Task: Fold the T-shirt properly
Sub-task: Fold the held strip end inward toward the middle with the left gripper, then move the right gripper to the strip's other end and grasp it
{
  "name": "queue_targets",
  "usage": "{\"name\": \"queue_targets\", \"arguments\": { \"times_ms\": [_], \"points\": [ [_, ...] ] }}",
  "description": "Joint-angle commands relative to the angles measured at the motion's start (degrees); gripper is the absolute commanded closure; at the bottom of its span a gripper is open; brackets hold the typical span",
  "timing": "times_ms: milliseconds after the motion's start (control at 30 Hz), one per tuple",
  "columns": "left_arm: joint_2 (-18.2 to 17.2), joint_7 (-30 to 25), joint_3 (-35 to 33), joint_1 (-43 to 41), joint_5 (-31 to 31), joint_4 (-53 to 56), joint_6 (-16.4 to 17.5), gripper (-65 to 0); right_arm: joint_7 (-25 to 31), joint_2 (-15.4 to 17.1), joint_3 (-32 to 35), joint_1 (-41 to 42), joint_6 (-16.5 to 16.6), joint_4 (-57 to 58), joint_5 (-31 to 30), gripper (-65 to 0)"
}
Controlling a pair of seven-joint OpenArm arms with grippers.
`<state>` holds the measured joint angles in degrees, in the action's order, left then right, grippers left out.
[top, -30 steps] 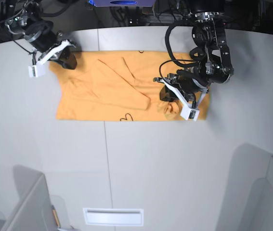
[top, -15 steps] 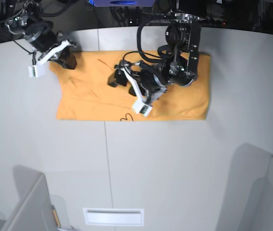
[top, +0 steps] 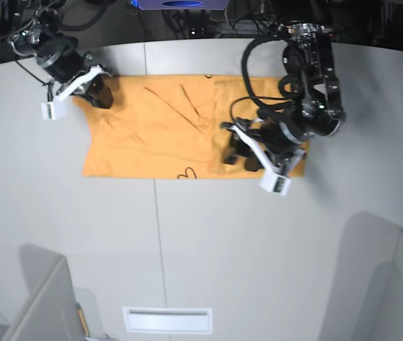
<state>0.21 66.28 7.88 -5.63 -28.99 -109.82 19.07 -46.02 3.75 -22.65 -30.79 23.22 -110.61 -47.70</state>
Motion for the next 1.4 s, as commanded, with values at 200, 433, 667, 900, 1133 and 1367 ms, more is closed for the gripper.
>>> {"name": "queue_targets", "arguments": {
  "times_ms": [200,433,667,900,1133,1367],
  "points": [
    [-10.6,-0.6,19.8,-5.0,-0.3,-0.6,0.1,0.0,-11.3,1.0,-1.1,10.6,0.4,-0.9,-1.1,-10.8],
    [-17.5,-0.8,33.8,-12.2,-0.3,-0.6,0.6,0.0,-19.1,0.5,-11.9,19.5,0.4,4.5,-1.1,-49.1],
    [-17.7,-0.9,43.0,-14.0,0.3,-0.6,6.9,0.0,-19.3,3.9,-12.8,23.9,0.5,19.0,-1.1,-41.9],
    [-17.8,-0.8,44.0,-14.9,0.3,-0.6,7.0,0.0,-24.4,3.7,-12.9,27.8,0.6,26.3,-1.1,-41.9],
    [-17.8,-0.8,44.0,-15.1,0.3,-0.6,6.9,0.0,-25.7,3.8,-7.5,27.8,0.6,30.3,-0.7,-41.3],
    [-17.7,-0.8,44.0,-15.0,0.3,-0.6,6.9,0.0,-25.3,2.8,-1.8,25.6,0.6,28.9,-1.1,-41.3]
  ]
}}
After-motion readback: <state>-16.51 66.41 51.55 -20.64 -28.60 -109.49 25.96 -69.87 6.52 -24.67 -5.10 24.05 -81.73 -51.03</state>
